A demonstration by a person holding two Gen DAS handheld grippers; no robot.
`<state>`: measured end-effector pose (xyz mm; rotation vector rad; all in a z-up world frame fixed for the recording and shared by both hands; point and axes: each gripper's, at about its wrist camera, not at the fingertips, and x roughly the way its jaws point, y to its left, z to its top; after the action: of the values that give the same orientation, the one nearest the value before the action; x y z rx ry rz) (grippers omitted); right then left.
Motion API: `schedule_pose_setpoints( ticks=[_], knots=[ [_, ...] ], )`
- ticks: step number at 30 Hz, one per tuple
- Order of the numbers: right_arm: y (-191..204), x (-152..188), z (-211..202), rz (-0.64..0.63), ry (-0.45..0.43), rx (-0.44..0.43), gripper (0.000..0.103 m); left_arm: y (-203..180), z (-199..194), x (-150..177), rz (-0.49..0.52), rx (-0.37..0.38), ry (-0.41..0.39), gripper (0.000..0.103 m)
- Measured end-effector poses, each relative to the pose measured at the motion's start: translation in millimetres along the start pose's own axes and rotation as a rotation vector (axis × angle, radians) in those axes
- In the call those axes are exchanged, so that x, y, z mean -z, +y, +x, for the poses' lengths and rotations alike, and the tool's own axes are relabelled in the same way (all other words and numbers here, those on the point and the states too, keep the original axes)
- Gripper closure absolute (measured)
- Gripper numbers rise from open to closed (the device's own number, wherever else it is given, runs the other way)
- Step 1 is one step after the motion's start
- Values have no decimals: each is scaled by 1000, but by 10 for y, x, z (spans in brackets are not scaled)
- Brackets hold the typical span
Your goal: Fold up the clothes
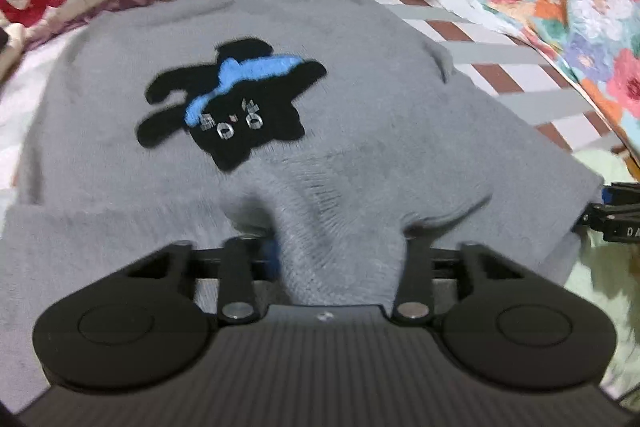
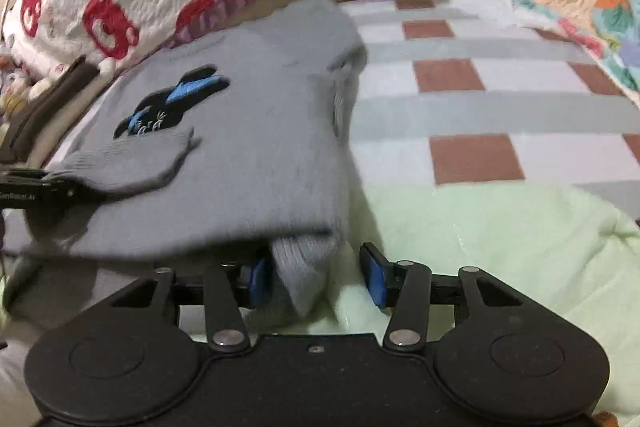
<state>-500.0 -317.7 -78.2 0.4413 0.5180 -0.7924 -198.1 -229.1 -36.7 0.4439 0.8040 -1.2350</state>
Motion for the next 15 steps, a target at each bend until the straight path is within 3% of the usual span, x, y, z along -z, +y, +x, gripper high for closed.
schedule_pose_setpoints(
  ticks=[1,4,8,9,11,15],
  knots=[
    [19,6,-23,-12,-14,18,53,-24,-7,-37,3,-11,-10,77],
    [75,23,-93,-48,-56,73,87,-34,-243,-107,-28,-68,-88,84],
    [151,46,-186,-96,-113,146,100,-32,-608,-191,-79,-151,-202,82],
    [170,51,-209,-108,-127,165,100,-1,-638,-165,-117,-155,-197,81],
    [207,63,-255,-132,-155,201,100,79,-469,10,-179,-128,-110,81],
    [90,287,-84,-97,-46,237,100,197,-11,364,-173,-238,25,85]
  ],
)
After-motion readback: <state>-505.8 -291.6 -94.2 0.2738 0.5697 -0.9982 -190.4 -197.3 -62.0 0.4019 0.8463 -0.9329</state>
